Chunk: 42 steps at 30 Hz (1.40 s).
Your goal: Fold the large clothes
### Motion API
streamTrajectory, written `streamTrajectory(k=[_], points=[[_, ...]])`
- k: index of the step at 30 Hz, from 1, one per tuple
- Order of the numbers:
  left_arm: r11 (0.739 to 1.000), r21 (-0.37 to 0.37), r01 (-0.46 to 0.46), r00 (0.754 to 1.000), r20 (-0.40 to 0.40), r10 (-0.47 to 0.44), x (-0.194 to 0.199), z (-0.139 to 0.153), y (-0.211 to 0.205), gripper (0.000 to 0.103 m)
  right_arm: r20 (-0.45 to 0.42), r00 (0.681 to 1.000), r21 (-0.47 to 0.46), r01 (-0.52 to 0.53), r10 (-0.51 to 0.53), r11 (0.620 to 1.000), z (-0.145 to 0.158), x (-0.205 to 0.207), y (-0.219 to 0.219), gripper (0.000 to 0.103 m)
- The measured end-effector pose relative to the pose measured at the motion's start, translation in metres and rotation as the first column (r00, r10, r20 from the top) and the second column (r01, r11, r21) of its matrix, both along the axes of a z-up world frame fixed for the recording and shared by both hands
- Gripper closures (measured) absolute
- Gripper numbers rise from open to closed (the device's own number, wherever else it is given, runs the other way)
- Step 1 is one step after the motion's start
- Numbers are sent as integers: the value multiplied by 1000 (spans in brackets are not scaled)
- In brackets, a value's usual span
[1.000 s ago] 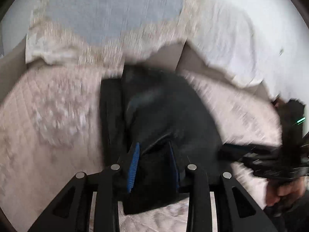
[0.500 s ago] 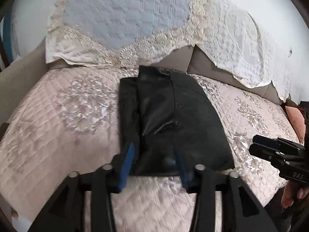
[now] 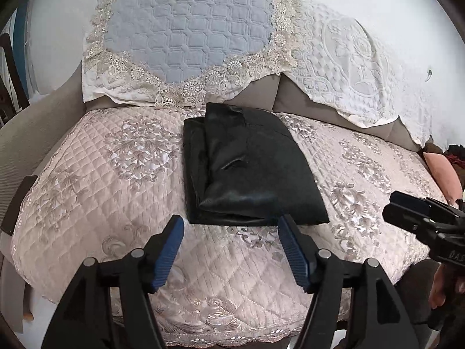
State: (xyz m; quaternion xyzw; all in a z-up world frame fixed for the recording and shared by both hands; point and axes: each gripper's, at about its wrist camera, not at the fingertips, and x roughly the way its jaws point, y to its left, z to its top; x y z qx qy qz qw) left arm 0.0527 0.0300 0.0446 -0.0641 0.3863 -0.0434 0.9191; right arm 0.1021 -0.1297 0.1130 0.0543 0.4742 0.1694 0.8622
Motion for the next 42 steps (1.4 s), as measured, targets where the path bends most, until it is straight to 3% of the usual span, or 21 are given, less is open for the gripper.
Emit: streamTrajectory(k=[10, 42], points=[[998, 27, -56, 996, -65, 58, 0, -29, 7, 33, -63, 997, -32, 31, -33, 999, -38, -6, -4, 45], [998, 24, -55, 995, -78, 57, 1, -32, 1, 33, -78, 997, -47, -6, 3, 999, -40, -10, 3, 45]])
